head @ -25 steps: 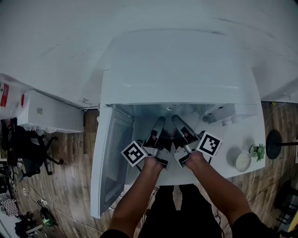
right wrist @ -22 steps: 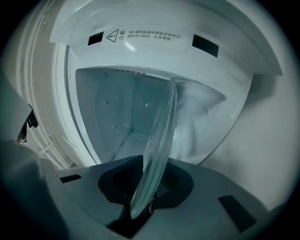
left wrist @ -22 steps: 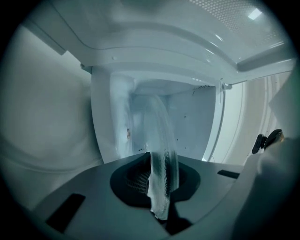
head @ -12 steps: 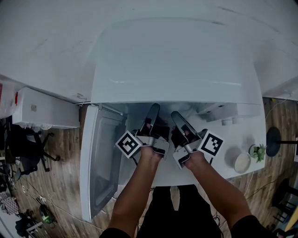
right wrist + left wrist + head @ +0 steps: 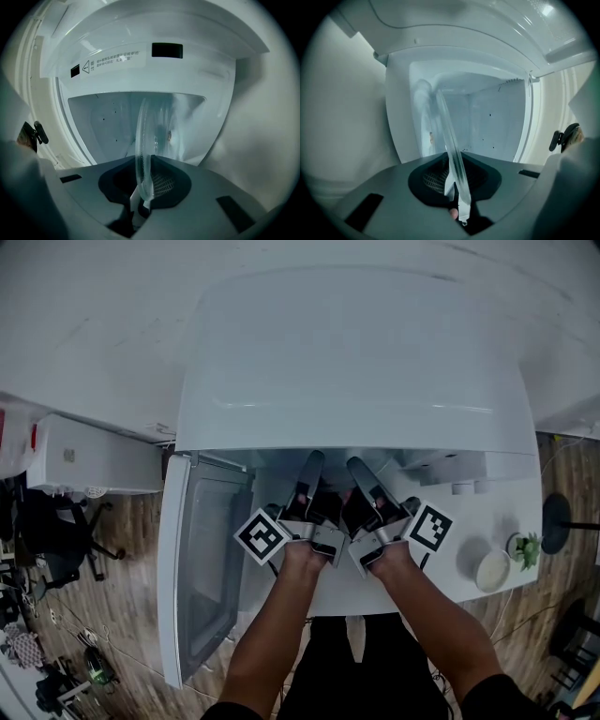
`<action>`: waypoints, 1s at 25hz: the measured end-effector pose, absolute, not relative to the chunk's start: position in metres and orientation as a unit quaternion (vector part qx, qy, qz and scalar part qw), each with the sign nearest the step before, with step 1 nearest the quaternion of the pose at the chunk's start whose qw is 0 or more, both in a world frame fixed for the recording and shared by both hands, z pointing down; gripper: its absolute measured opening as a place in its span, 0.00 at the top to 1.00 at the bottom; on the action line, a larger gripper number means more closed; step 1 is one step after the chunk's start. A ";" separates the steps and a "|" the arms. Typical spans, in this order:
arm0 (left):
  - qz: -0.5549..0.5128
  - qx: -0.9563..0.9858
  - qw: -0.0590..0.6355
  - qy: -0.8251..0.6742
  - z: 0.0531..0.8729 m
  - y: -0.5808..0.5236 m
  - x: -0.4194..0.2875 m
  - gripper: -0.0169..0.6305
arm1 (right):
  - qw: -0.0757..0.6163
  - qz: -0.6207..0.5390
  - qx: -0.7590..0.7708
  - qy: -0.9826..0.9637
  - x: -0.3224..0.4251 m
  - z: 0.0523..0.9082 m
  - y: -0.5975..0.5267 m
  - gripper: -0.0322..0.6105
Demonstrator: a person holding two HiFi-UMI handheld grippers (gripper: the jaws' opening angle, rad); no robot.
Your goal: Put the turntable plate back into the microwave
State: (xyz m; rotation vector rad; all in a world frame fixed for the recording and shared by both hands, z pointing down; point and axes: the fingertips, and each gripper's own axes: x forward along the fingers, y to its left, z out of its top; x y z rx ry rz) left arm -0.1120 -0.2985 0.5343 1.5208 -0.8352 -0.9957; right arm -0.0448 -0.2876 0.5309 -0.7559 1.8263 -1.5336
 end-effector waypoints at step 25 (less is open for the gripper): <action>-0.403 0.623 0.561 -0.366 0.542 -0.301 -0.118 0.86 | 0.311 -0.595 -0.324 0.666 -0.046 0.543 -0.306 0.83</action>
